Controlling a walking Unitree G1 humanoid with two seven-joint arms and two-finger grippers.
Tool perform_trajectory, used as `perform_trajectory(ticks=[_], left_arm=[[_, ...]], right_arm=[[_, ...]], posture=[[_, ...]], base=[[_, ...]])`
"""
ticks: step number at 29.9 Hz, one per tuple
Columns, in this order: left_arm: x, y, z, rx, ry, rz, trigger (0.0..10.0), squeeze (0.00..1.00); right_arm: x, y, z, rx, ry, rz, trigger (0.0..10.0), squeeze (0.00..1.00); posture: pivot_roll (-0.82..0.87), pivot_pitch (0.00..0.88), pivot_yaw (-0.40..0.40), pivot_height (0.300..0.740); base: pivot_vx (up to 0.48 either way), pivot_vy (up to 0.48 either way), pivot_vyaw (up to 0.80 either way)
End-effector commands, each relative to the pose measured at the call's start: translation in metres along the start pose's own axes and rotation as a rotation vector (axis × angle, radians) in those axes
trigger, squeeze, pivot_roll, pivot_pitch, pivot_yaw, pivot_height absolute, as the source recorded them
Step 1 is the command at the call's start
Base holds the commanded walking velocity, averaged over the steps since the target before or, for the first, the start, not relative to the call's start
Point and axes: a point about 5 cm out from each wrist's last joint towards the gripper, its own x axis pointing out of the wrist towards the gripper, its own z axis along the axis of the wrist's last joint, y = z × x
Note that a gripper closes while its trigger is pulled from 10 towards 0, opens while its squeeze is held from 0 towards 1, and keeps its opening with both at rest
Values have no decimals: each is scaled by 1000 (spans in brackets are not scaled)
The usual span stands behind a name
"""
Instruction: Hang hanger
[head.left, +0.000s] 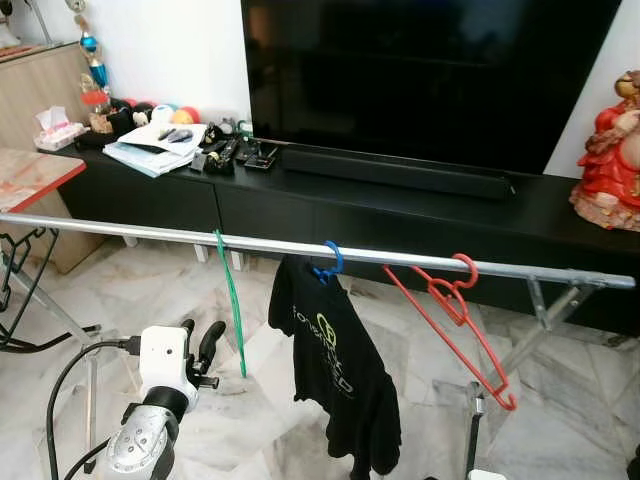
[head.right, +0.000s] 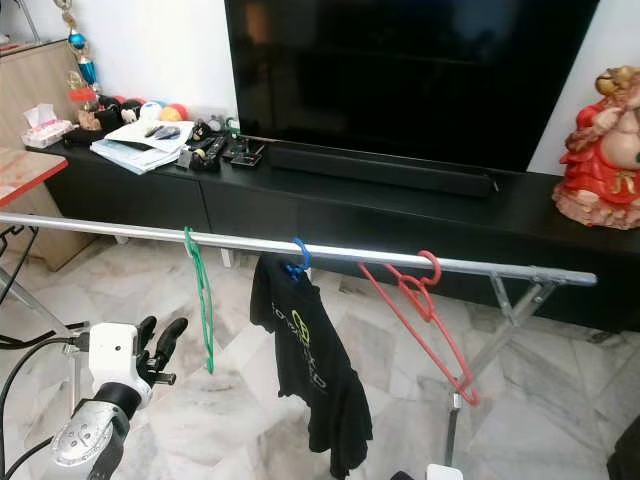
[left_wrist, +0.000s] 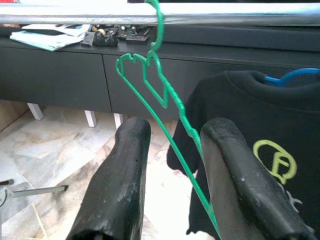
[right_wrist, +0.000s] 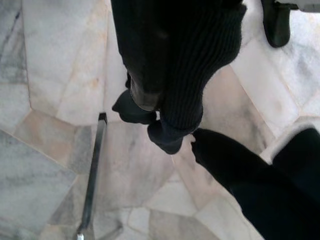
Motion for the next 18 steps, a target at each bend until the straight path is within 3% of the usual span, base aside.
perform_trajectory(ticks=[1, 15, 18], left_arm=[[3, -2, 4, 14, -13, -21, 10000, 0], [7, -6, 8, 16, -23, -46, 10000, 0], [8, -7, 11, 27, -30, -52, 10000, 0]], right_arm=[[2, 3, 11, 17, -33, 7, 10000, 0], [0, 5, 1, 24, -9, 5, 10000, 0], [1, 6, 3, 13, -14, 13, 10000, 0]], posture=[[87, 0, -10, 740], [70, 19, 12, 740], [70, 26, 11, 740]], base=[[341, 0, 0], [342, 0, 0], [92, 0, 0]])
